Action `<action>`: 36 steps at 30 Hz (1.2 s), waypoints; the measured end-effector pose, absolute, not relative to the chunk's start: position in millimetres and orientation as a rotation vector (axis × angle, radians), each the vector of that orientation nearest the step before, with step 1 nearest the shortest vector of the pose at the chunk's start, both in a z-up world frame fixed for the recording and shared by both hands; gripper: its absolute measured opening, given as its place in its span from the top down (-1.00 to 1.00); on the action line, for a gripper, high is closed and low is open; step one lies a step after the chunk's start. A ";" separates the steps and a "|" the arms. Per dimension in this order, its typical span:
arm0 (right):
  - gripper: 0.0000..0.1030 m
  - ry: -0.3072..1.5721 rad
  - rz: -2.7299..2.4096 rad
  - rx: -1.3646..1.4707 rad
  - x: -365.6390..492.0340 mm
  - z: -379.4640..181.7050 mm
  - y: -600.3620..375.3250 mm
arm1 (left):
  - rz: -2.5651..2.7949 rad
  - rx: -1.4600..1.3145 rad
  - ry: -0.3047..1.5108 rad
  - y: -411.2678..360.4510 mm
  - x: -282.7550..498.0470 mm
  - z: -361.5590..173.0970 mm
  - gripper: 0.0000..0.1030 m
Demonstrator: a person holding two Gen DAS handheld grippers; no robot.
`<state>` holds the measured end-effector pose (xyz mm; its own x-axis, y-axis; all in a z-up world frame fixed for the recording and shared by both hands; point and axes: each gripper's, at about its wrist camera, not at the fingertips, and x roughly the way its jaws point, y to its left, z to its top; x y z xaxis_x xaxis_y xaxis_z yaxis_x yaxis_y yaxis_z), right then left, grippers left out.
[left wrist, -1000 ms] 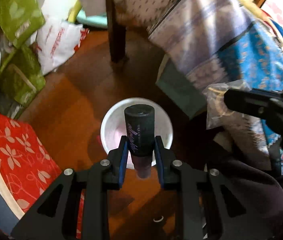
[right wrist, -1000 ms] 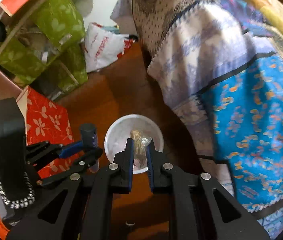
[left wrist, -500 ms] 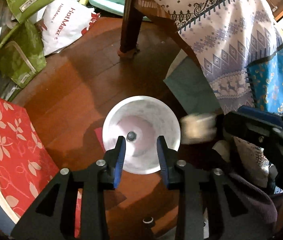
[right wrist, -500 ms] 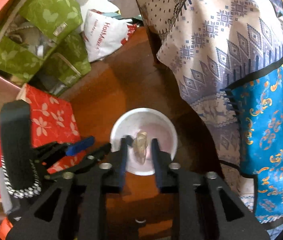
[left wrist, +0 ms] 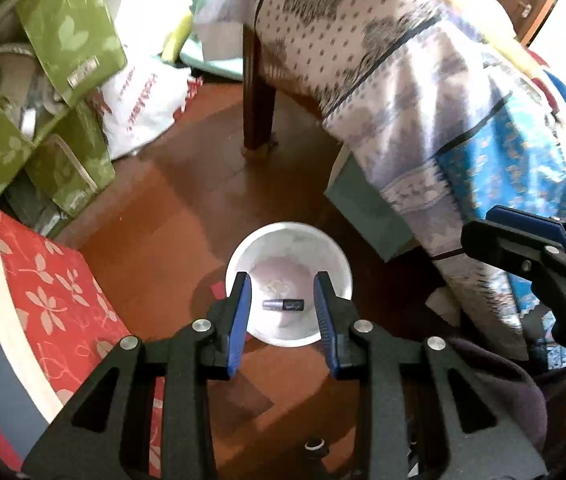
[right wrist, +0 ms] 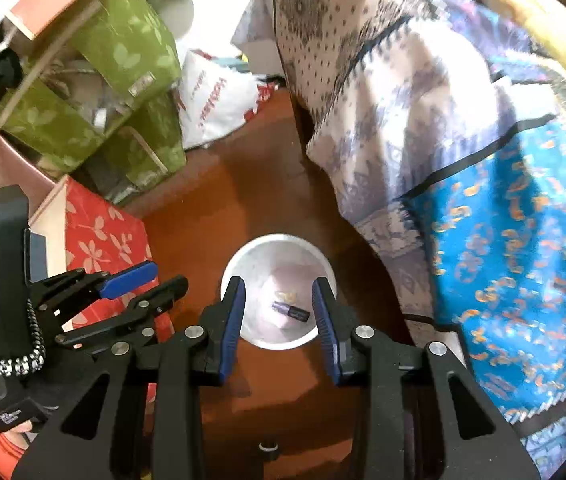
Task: Collect trash
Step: 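Open the left tool over the bucket while the right tool releases the wrapper, then raise both empty tools back toward the items on the bed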
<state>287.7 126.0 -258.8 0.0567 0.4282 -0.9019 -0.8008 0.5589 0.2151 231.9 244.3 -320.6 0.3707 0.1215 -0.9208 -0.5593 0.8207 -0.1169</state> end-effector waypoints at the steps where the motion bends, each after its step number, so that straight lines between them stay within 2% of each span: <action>1: 0.39 1.168 0.969 -0.384 286.6 -253.9 123.8 | 0.456 -0.444 1.093 241.1 229.7 -309.7 0.39; 20: 0.39 0.666 0.837 -0.159 248.8 -83.2 -22.0 | 0.354 -0.290 0.768 139.2 214.1 -141.1 0.39; 31: 0.37 0.538 0.655 -0.097 266.4 -47.4 -119.9 | 0.180 -0.175 0.662 44.0 256.0 -85.9 0.26; 32: 0.32 0.523 0.618 -0.108 270.7 -46.3 -129.1 | 0.157 -0.168 0.659 34.0 263.7 -83.6 0.20; 34: -0.32 0.506 0.579 -0.118 276.8 -44.8 -140.8 | 0.122 -0.163 0.657 19.6 277.7 -81.2 0.09; 36: -0.51 0.477 0.538 -0.106 284.0 -43.6 -157.8 | 0.087 -0.156 0.660 4.1 293.9 -81.3 -0.03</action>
<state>284.0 -157.8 -43.6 0.7525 0.4681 -0.4632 -0.5164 0.8560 0.0260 293.9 4.1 -81.3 0.7869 0.0312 -0.6163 -0.1304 0.9846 -0.1168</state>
